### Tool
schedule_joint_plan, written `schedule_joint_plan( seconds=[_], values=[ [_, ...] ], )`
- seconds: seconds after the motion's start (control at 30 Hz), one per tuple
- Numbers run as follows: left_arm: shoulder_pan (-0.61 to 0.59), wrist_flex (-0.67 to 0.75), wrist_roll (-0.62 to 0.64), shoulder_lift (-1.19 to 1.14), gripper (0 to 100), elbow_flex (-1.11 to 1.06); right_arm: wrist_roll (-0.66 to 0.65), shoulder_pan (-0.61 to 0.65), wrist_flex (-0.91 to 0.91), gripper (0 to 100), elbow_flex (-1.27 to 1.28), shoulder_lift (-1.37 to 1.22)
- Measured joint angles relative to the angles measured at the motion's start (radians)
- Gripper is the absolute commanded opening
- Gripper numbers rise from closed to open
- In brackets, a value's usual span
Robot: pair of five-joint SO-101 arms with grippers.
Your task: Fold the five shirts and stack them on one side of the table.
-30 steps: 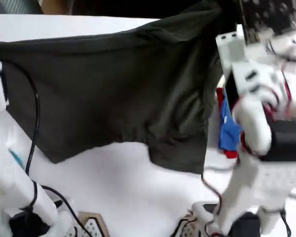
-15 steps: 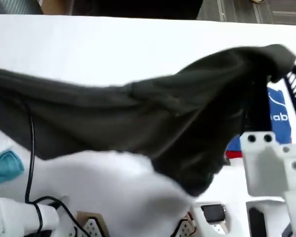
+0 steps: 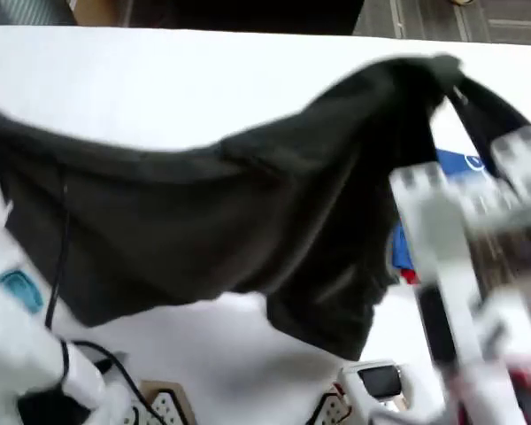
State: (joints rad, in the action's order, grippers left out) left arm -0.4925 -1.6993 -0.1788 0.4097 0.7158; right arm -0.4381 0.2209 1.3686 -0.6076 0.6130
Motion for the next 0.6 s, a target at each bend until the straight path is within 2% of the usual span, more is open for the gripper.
schedule_joint_plan(
  seconds=[0.43, 0.6],
  values=[
    [0.095, 0.356, 0.0, -0.003, 2, -0.468, 0.0, -0.015, -0.183, 2.1, 0.144, -0.356],
    [0.123, 0.425, -0.049, -0.038, 2, -0.575, 0.0, -0.054, -0.218, 2.1, 0.147, -0.489]
  ],
)
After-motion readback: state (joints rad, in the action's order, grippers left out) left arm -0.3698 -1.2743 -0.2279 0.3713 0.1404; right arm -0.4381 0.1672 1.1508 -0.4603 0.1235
